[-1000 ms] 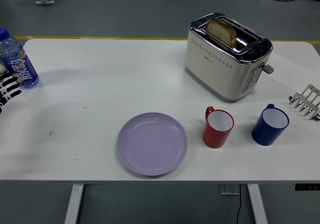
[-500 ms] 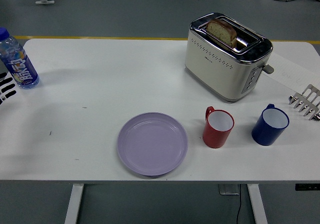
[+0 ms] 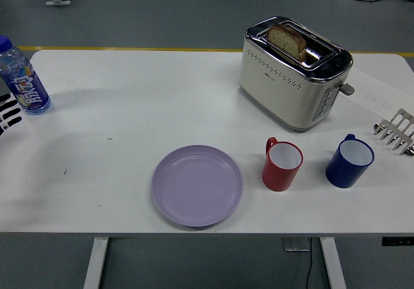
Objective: Push plate across desktop
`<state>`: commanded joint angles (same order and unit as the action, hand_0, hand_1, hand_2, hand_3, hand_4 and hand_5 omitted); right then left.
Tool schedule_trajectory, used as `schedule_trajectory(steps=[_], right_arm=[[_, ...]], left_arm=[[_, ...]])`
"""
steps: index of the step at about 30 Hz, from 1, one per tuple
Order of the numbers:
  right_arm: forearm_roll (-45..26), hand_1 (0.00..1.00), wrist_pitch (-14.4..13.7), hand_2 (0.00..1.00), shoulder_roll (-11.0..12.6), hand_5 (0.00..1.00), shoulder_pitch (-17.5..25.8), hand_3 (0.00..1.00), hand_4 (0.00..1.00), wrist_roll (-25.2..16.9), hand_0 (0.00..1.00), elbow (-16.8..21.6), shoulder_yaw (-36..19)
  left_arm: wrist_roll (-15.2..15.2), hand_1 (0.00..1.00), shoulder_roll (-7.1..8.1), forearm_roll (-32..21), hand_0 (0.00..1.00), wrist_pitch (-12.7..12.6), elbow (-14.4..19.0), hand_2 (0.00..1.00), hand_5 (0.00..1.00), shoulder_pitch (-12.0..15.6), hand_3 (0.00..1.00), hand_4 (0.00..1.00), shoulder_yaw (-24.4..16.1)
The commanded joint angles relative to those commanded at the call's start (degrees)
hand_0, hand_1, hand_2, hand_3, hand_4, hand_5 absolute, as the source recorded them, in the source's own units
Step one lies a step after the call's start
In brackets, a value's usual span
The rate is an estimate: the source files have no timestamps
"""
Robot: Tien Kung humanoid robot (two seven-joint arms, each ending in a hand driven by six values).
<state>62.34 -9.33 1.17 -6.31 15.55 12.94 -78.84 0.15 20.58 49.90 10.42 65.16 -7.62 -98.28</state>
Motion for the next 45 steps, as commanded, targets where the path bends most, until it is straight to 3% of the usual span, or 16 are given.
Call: schedule_trajectory(steps=[45], right_arm=[[1.14, 0.621, -0.34, 0.724, -0.04, 0.503, 0.15, 0.693, 0.434, 0.26, 0.672, 0.04, -0.67]], left_arm=[[-0.15, 0.77, 0.5, 0.54, 0.754, -0.14, -0.01, 0.749, 0.998, 0.29, 0.714, 0.546, 0.77]])
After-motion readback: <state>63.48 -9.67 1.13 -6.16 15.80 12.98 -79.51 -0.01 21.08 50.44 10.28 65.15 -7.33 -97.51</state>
